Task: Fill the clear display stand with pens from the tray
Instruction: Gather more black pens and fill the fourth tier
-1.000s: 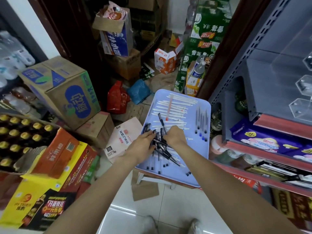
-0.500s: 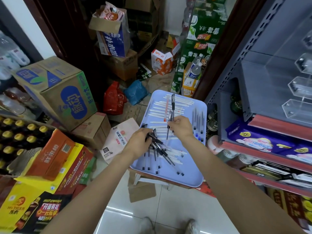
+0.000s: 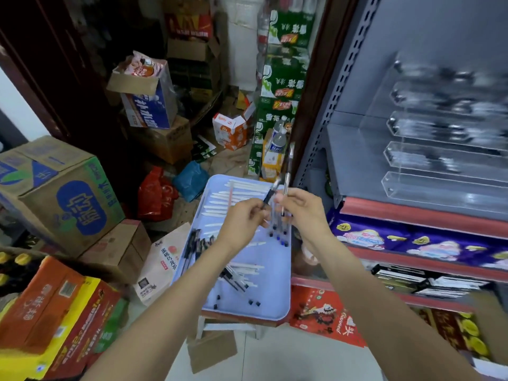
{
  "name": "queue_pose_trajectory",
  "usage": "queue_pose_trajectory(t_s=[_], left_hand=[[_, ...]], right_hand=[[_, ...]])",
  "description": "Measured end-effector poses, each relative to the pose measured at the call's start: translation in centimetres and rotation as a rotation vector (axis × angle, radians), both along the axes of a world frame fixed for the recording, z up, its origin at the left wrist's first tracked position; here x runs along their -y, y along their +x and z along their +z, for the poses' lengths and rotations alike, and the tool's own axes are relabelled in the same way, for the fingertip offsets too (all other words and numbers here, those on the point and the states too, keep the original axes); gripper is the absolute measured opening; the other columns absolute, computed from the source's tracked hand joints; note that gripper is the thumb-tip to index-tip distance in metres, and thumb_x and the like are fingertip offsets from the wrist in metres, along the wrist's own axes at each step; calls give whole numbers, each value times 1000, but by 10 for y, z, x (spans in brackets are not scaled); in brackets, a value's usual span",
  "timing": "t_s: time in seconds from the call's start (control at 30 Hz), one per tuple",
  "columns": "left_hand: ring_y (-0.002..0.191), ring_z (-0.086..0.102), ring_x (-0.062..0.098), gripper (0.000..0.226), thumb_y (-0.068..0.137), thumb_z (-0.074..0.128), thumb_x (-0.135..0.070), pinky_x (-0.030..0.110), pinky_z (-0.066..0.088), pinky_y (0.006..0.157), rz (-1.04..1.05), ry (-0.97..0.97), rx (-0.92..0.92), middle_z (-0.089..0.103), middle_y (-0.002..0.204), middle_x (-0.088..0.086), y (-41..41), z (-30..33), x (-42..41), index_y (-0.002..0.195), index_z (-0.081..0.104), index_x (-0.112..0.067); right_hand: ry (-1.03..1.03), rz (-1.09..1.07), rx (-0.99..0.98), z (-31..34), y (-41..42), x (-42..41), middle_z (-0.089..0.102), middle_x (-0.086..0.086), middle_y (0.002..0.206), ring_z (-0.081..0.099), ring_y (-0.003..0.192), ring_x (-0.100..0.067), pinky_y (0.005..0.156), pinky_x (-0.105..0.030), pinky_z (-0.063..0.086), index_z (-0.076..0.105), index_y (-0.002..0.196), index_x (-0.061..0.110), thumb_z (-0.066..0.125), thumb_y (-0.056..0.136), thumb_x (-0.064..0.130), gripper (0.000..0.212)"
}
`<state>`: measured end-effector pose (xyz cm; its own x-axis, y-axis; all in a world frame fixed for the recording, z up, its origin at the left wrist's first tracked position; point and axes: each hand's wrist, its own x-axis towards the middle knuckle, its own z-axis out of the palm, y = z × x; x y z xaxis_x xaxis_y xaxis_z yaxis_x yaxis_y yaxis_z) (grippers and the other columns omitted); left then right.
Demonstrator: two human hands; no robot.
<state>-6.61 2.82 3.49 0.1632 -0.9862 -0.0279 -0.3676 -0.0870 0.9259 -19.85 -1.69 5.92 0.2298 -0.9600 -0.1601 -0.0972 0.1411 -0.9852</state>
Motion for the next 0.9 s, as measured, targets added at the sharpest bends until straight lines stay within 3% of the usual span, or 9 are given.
queue_pose_trajectory(t_s=[0.1, 0.23, 0.33, 0.4, 0.47, 0.6, 0.67, 0.77, 0.9], left_hand=[[62, 51, -1, 15, 97, 44, -11, 14, 39, 59, 88, -96, -19, 59, 79, 0, -31, 28, 21, 94, 58, -6], [64, 53, -7, 12, 91, 57, -16, 15, 39, 64, -17, -211, -118, 60, 76, -3, -103, 72, 49, 84, 58, -6], [72, 59, 5, 18, 84, 68, -17, 22, 45, 71, -27, -274, -116, 67, 80, 2, -167, 91, 70, 89, 65, 0], [67, 59, -4, 3, 82, 69, -13, 14, 46, 67, -51, -289, -137, 67, 75, -5, -209, 100, 83, 82, 68, -11], [66, 59, -2, 8, 82, 69, -14, 16, 47, 66, -52, -294, -167, 66, 73, -9, -243, 107, 95, 80, 69, -22], [53, 40, 6, 16, 85, 66, -20, 18, 28, 50, -47, -307, 95, 44, 49, -12, -307, 117, 135, 70, 64, -24], [58, 43, 12, 12, 85, 66, -20, 22, 30, 53, -70, -313, 280, 46, 56, -8, -339, 124, 155, 74, 63, -15], [71, 59, 14, 12, 83, 68, -18, 28, 45, 65, -78, -326, 417, 62, 70, -10, -376, 133, 178, 94, 64, -16], [83, 62, 19, 5, 83, 68, -21, 29, 47, 70, -95, -249, 632, 67, 83, -3, -405, 135, 206, 86, 67, -18]], right_hand=[[-58, -40, -1, 22, -41, 11, 65, -2, 72, 62, 64, -9, 54, -18, 51, 65, 77, 16, 62, 88, 10, 12], [-113, 20, -24, 43, -106, 20, 63, 3, 59, 61, 52, -2, 52, -17, 53, 64, 73, 15, 63, 86, 2, 18], [-168, 51, -70, 54, -160, 30, 58, -6, 62, 58, 51, -5, 55, -22, 54, 64, 74, 8, 63, 84, -2, 14], [-220, 46, -121, 61, -204, 42, 59, -6, 64, 57, 53, -5, 58, -19, 53, 66, 74, 9, 66, 82, -1, 13], [-257, 33, -185, 68, -249, 57, 64, -2, 74, 58, 59, 1, 58, -9, 48, 68, 90, 6, 69, 80, 2, 10], [-336, -151, -265, 75, -353, 99, 65, 0, 91, 60, 79, -10, 67, -9, 48, 65, 99, 10, 69, 82, 7, 18], [-402, -255, -347, 78, -399, 120, 63, 4, 92, 59, 78, -7, 72, -7, 46, 63, 97, 14, 67, 83, 7, 16], [-458, -363, -447, 81, -446, 143, 63, -1, 99, 58, 84, -14, 86, -27, 49, 63, 107, 9, 66, 83, 7, 25], [-382, -316, -494, 80, -473, 171, 61, -9, 113, 59, 99, -23, 87, -29, 44, 52, 127, 8, 70, 81, 12, 49]])
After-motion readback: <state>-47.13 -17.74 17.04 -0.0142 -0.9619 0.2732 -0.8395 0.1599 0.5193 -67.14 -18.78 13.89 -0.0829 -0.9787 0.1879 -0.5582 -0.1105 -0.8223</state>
